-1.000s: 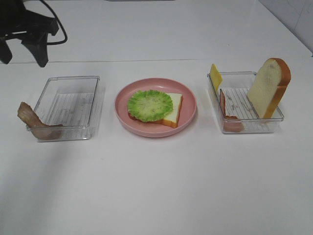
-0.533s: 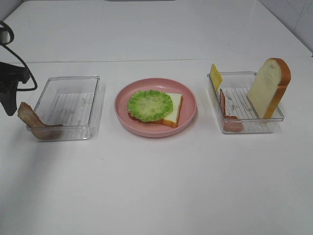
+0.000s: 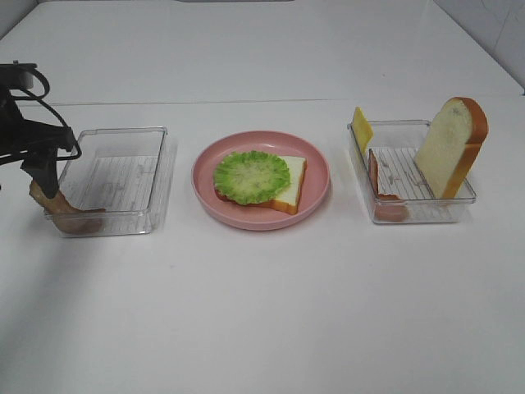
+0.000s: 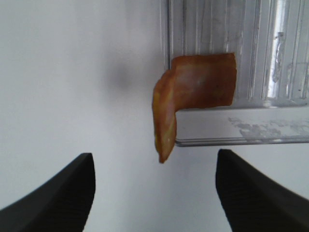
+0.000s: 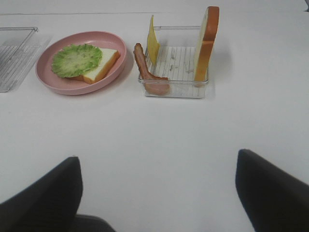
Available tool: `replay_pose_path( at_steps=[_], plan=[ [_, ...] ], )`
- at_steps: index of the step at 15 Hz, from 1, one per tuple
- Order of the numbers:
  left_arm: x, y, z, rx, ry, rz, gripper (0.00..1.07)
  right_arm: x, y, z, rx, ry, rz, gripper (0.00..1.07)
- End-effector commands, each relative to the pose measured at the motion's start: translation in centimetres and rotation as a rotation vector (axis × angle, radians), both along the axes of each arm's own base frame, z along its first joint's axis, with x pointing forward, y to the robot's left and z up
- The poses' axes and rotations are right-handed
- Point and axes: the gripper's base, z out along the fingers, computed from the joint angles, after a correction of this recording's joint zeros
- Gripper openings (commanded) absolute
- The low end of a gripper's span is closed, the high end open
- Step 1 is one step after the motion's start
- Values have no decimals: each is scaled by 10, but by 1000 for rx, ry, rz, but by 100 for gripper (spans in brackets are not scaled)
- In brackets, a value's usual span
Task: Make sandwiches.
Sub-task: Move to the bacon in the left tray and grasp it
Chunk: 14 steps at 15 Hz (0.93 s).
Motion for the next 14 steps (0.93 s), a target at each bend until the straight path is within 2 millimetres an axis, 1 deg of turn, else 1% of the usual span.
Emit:
replay_pose_path(
  at_steps=[1, 5, 10, 13, 14],
  plan=[
    [8, 0, -14, -8, -25, 14, 67, 0, 0, -1, -5, -15, 4, 81],
    [20, -2, -16, -14, -67, 17, 66, 0, 0, -1, -5, -15, 4, 81],
    [20, -3, -16, -32, -67, 28, 53, 0, 0, -1, -5, -15, 4, 81],
    [20, -4, -16, -43, -62, 36, 41, 0, 0, -1, -5, -15, 4, 81],
    [20, -4, -16, -43, -64, 37, 40, 0, 0, -1, -5, -15, 4, 81]
  ],
)
